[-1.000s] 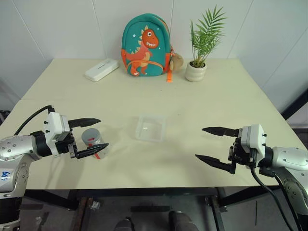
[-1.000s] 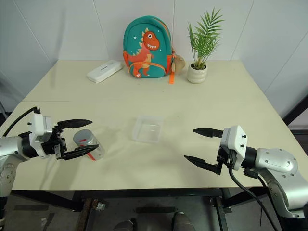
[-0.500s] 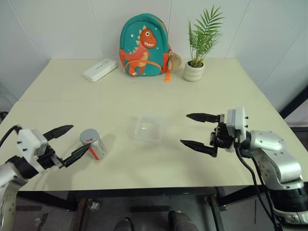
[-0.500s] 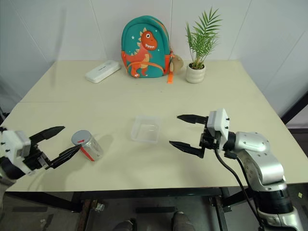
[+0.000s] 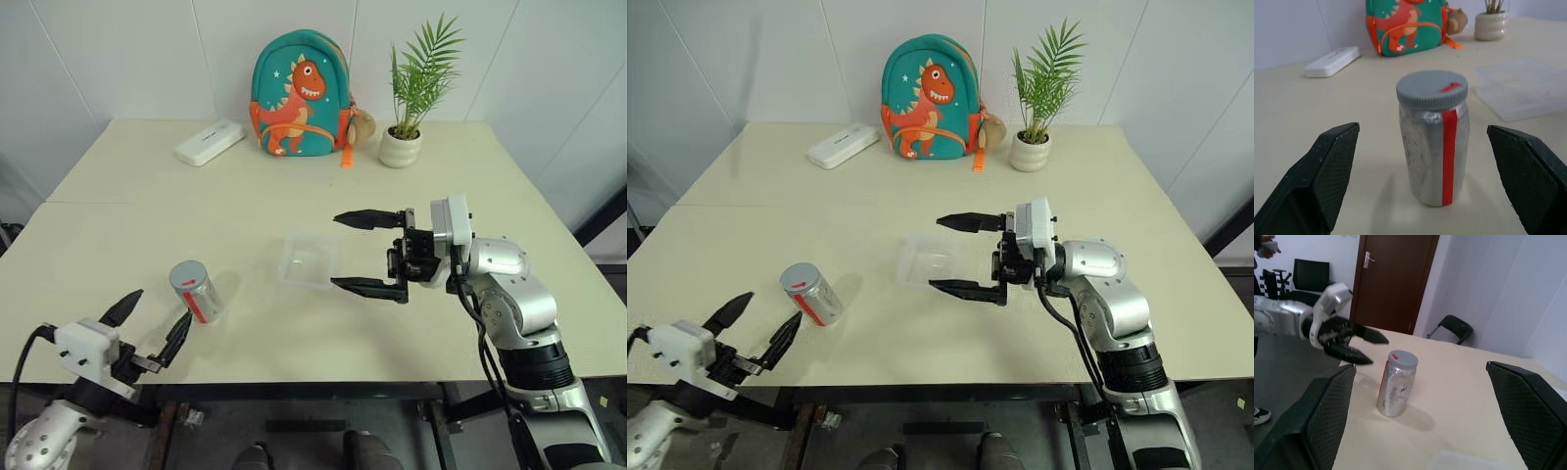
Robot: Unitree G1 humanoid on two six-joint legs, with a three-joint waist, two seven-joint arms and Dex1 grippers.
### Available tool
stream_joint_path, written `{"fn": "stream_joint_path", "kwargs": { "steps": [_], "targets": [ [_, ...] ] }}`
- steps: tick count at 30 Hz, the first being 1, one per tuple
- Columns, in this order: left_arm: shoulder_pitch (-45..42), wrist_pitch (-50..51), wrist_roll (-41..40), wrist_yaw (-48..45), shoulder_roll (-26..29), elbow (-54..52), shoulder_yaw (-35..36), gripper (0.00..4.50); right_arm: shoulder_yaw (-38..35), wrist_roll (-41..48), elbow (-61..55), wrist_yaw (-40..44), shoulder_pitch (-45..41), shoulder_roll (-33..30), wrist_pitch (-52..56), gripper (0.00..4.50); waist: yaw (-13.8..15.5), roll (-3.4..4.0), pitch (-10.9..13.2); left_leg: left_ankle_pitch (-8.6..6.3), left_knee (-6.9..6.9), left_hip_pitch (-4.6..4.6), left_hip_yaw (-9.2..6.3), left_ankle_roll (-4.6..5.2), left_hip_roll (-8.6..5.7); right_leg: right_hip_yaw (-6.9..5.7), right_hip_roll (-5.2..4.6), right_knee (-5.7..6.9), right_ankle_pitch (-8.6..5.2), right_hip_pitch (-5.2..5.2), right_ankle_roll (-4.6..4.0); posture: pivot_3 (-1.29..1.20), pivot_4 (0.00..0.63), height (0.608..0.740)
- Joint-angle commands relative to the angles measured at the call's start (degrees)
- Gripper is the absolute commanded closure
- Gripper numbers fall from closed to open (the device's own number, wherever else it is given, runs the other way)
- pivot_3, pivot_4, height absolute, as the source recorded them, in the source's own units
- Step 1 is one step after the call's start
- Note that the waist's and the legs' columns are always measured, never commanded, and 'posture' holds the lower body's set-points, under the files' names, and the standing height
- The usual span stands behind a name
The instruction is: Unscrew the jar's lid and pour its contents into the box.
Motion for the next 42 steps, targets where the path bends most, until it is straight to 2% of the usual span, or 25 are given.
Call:
{"fn": "stream_joint_path", "kwargs": {
  "steps": [1,20,27,42],
  "targets": [
    [-1.69,-3.35,2.95,3.17,-1.15,2.62,-1.40,0.03,0.62,0.94,-2.96,-0.13,-0.63,0.63,0.20,0.00,0.02,0.00,0.00,-0.01,0.00,-0.01,0.00,-0.01,0.00,0.00,0.00,0.00,0.00,0.00,0.00,0.00,0.150,0.740],
    [-10.67,-9.05,9.62,11.28,-3.38,12.86,-9.56,0.03,0.94,3.46,-10.91,-4.70,0.94,0.74,6.08,0.00,0.10,0.00,-0.01,-0.06,-0.01,-0.03,0.00,0.01,0.00,-0.02,0.00,-0.09,0.03,0.01,0.07,0.00,0.150,0.740],
    [-9.46,-9.17,12.69,16.09,-4.48,10.86,-9.87,0.03,1.24,3.86,-10.97,-4.70,0.93,1.05,6.78,0.00,0.10,0.00,-0.01,-0.07,-0.04,-0.03,0.00,0.01,0.01,-0.02,0.00,-0.12,0.05,0.02,0.09,0.00,0.150,0.740],
    [-4.86,-5.09,16.90,23.64,-10.33,2.36,-15.61,0.03,2.17,4.38,-10.79,-3.81,1.11,1.95,7.84,0.00,0.10,-0.01,-0.01,-0.13,-0.05,-0.09,0.00,0.05,0.00,-0.02,-0.01,-0.42,0.08,0.08,0.15,0.00,0.150,0.740]
  ]
}}
